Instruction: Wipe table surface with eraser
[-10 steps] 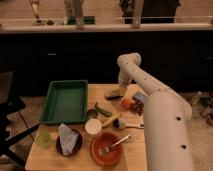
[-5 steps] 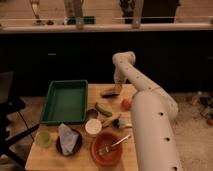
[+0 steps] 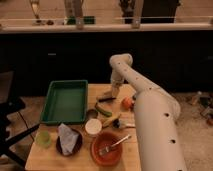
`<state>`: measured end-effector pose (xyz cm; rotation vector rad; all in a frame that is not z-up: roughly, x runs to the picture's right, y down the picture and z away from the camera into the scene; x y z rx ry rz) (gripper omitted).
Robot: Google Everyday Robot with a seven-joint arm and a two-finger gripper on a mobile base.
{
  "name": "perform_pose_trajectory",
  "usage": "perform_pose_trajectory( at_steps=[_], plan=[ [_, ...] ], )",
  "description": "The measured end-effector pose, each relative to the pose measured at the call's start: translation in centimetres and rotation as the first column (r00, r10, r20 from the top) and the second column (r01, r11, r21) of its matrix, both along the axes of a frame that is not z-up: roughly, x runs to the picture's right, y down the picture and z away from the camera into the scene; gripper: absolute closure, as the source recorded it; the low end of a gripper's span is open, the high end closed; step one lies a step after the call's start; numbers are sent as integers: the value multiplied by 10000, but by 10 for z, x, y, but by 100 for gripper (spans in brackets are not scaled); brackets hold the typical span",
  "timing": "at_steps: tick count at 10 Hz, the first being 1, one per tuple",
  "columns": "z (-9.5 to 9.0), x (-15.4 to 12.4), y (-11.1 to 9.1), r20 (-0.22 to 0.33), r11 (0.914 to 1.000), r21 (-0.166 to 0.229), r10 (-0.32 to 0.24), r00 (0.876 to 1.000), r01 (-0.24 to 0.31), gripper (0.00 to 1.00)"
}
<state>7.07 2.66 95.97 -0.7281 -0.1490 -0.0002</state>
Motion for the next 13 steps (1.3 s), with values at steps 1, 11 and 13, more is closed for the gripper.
perform_pose_trajectory(
  at_steps=[1, 11, 13],
  plan=[
    [-3, 3, 0, -79, 10000, 6, 50, 10000, -50, 99],
    [27, 27, -30, -1045, 9981, 52, 616, 9926, -614, 99],
    [30, 20, -30, -884, 9982, -63, 592, 9943, -600, 99]
  ],
)
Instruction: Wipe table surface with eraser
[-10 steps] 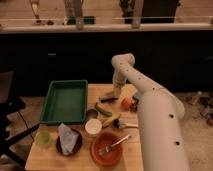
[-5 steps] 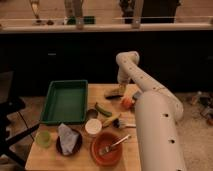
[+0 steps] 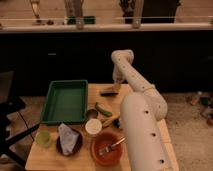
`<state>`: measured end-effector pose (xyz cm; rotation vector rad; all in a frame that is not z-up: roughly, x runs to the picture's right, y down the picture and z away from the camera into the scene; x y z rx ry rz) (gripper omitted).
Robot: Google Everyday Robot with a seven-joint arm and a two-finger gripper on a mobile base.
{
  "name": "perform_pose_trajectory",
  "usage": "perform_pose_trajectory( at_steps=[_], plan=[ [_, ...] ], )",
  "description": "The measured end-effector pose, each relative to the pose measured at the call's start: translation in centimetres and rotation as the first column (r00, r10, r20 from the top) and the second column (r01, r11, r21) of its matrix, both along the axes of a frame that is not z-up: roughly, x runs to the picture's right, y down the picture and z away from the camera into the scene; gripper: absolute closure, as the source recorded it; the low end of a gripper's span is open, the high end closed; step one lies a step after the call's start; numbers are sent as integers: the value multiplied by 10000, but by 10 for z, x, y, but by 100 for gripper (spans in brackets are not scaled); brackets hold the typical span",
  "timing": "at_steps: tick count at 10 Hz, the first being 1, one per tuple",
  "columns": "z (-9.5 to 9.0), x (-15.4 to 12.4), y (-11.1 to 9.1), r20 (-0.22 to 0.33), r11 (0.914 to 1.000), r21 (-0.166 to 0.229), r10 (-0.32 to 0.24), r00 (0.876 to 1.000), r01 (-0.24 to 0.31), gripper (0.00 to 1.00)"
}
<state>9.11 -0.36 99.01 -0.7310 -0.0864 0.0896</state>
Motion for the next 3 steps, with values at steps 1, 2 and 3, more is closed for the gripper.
perform_pose_trajectory(
  at_steps=[1, 2, 3],
  plan=[
    [-1, 0, 3, 79, 9999, -96, 37, 10000, -36, 99],
    [-5, -8, 10, 253, 9997, -252, 35, 9997, -29, 99],
    [-11, -13, 18, 369, 9994, -309, 174, 9992, -163, 99]
  ],
)
